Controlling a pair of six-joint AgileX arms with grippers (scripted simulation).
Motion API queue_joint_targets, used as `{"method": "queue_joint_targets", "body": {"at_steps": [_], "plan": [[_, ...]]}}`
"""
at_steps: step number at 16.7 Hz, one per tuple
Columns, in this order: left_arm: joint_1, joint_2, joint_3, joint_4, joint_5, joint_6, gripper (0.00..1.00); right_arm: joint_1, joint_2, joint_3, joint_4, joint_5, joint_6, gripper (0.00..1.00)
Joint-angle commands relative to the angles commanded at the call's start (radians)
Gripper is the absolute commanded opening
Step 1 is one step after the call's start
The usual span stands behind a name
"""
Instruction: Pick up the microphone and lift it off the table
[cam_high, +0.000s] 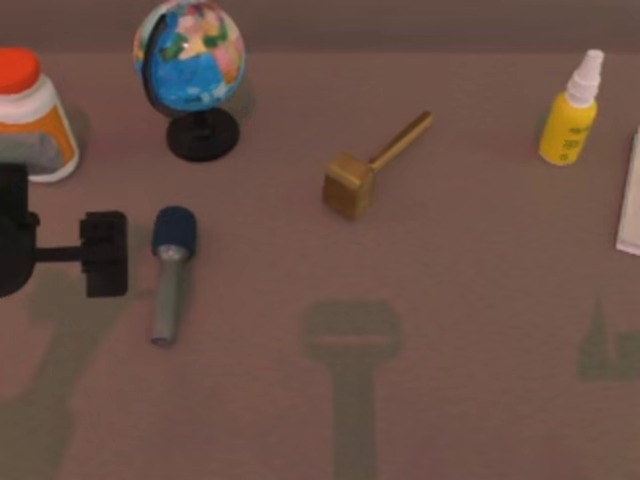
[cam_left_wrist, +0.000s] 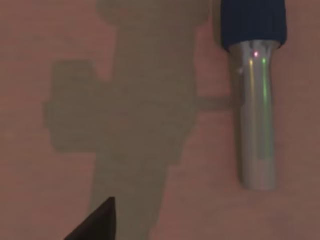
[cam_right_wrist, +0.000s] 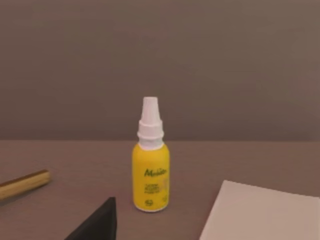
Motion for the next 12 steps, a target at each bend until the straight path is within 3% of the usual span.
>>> {"method": "queue_joint_targets", "body": {"at_steps": [6, 12], "plan": [[-0.074, 0.447, 0.297, -0.211, 0.011, -0.066, 1.00, 0.000, 0.000, 0.000, 0.000, 0.000, 0.000, 1.00], [-0.102, 0.610, 0.419, -0.285, 0.014, -0.092, 1.00, 0.000, 0.000, 0.000, 0.000, 0.000, 0.000, 1.00]]}}
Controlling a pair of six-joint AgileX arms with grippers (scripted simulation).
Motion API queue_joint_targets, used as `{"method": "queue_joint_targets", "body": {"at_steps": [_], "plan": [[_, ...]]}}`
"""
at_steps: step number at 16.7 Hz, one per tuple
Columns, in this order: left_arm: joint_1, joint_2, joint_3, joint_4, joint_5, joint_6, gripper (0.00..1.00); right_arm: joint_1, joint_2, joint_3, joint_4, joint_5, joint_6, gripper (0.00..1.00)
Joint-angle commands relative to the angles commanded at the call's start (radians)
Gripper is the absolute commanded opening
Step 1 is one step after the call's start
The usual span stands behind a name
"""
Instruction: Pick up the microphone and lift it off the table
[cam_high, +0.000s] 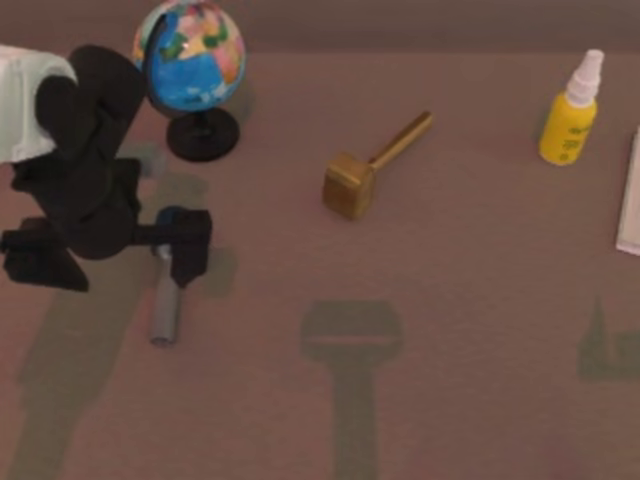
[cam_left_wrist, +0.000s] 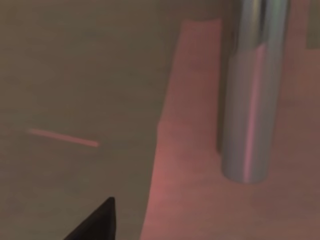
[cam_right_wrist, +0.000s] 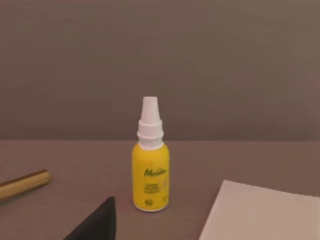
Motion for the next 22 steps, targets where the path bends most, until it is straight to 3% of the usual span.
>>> {"method": "queue_joint_targets", "body": {"at_steps": [6, 14, 20, 22], "plan": [[0.004, 0.009, -0.009, 0.018, 0.000, 0.001, 1.00, 0.000, 0.000, 0.000, 0.000, 0.000, 0.000, 1.00], [-0.009, 0.211, -0.112, 0.329, 0.000, -0.005, 1.00, 0.000, 0.000, 0.000, 0.000, 0.000, 0.000, 1.00], [-0.010, 0.240, -0.126, 0.367, 0.001, -0.007, 1.00, 0.000, 0.000, 0.000, 0.000, 0.000, 0.000, 1.00], [-0.010, 0.240, -0.126, 0.367, 0.001, -0.007, 0.85, 0.000, 0.000, 0.000, 0.000, 0.000, 0.000, 1.00]]}}
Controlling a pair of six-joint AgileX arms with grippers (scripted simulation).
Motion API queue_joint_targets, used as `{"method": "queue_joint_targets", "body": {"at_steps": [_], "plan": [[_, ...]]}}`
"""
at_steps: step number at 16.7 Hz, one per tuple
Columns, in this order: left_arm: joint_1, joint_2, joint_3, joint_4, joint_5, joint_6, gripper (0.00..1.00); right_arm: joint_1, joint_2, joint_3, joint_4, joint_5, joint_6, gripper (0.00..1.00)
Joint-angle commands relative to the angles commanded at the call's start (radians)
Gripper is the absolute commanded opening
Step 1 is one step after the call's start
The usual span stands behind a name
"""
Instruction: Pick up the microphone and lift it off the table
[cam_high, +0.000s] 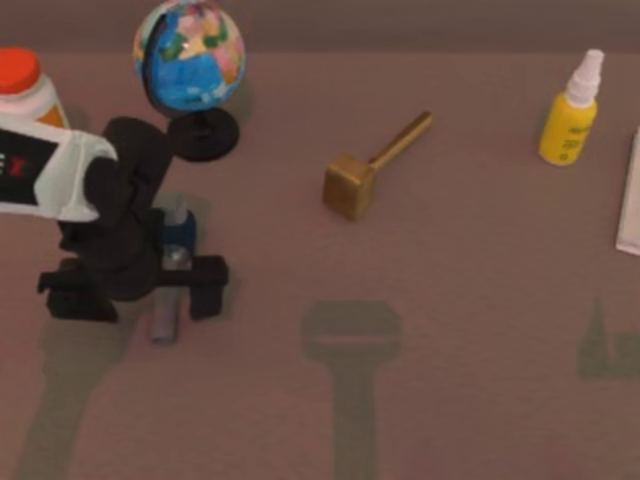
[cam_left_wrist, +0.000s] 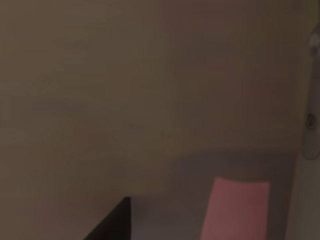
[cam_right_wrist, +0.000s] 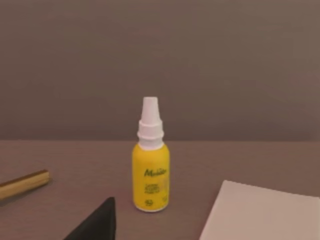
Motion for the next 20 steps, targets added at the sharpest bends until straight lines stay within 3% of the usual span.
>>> {"method": "queue_joint_targets", "body": {"at_steps": [11, 19, 20], "plan": [[0.000, 0.000, 0.000, 0.000, 0.000, 0.000, 0.02, 0.000, 0.000, 0.000, 0.000, 0.000, 0.000, 1.00], [0.000, 0.000, 0.000, 0.000, 0.000, 0.000, 0.00, 0.000, 0.000, 0.000, 0.000, 0.000, 0.000, 1.00], [0.009, -0.056, 0.006, -0.048, -0.067, 0.045, 0.00, 0.000, 0.000, 0.000, 0.000, 0.000, 0.000, 1.00]]}}
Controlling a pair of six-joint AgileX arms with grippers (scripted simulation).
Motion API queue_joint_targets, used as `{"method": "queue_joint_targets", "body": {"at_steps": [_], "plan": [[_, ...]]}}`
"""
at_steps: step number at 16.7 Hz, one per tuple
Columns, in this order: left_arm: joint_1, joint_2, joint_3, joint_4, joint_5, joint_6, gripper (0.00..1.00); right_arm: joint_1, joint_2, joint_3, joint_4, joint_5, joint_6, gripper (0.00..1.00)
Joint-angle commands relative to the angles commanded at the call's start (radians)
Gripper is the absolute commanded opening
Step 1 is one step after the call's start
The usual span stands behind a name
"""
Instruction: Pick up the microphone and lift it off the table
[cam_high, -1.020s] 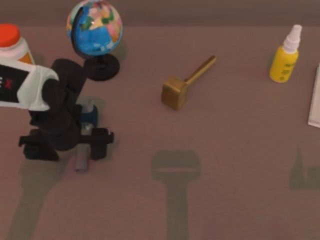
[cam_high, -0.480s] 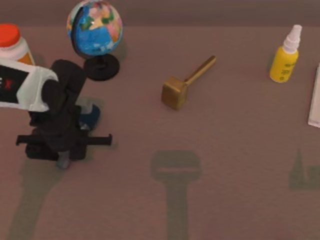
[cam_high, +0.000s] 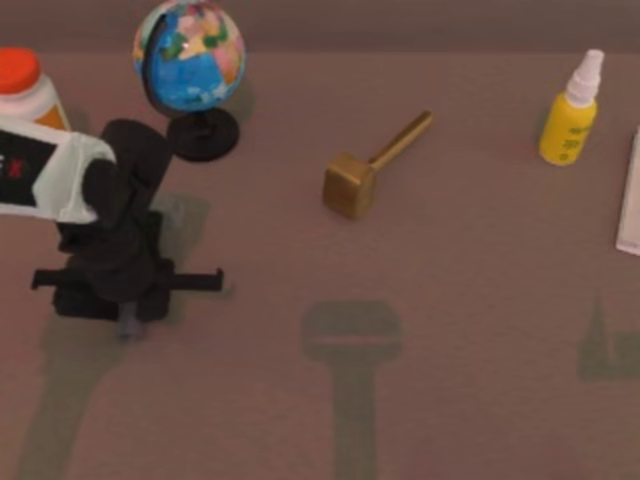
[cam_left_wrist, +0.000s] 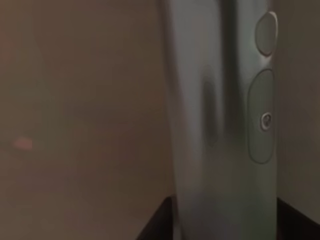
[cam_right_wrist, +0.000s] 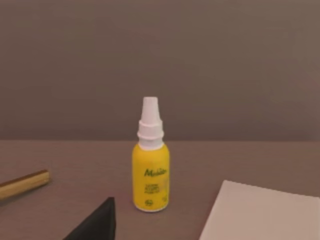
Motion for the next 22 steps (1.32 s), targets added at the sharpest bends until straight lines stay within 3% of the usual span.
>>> {"method": "queue_joint_targets", "body": {"at_steps": [3, 6, 10, 18, 22], "plan": [[0.000, -0.003, -0.005, 0.033, 0.016, 0.007, 0.00, 0.000, 0.000, 0.000, 0.000, 0.000, 0.000, 1.00], [0.003, -0.024, -0.030, 0.156, 0.074, 0.029, 0.00, 0.000, 0.000, 0.000, 0.000, 0.000, 0.000, 1.00], [0.015, -0.082, -0.098, 0.445, 0.194, 0.075, 0.00, 0.000, 0.000, 0.000, 0.000, 0.000, 0.000, 1.00], [0.047, -0.264, -0.294, 1.176, 0.481, 0.189, 0.00, 0.000, 0.000, 0.000, 0.000, 0.000, 0.000, 1.00], [0.060, -0.353, -0.361, 1.386, 0.576, 0.233, 0.00, 0.000, 0.000, 0.000, 0.000, 0.000, 0.000, 1.00]]}}
